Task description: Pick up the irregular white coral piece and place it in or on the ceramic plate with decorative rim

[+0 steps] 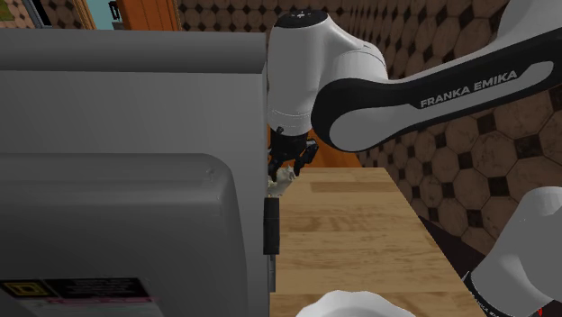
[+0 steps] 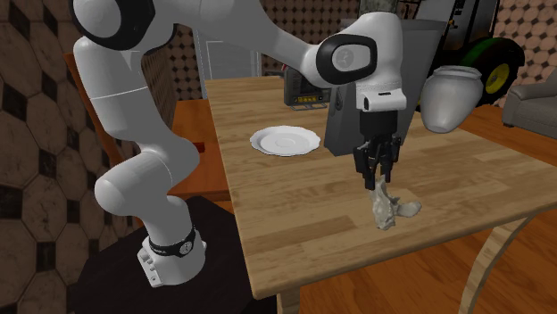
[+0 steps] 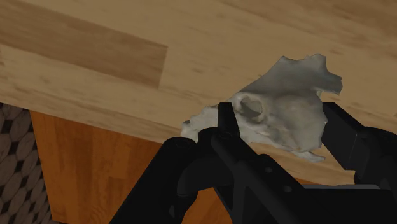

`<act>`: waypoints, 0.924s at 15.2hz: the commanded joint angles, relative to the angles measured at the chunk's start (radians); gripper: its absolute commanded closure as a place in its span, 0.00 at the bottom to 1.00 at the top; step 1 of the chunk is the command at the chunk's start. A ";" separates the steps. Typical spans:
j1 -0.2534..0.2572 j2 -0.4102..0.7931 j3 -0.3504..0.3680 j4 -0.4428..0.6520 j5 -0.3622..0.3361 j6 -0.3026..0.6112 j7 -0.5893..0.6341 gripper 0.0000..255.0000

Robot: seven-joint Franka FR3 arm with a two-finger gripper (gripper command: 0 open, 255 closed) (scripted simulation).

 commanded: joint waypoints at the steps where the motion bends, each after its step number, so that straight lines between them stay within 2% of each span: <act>1: 0.000 0.001 0.000 -0.001 0.000 0.000 0.000 1.00; 7: 0.000 0.001 0.000 0.000 0.000 0.000 0.000 1.00; 14: 0.001 -0.018 -0.005 0.075 0.017 -0.089 -0.028 1.00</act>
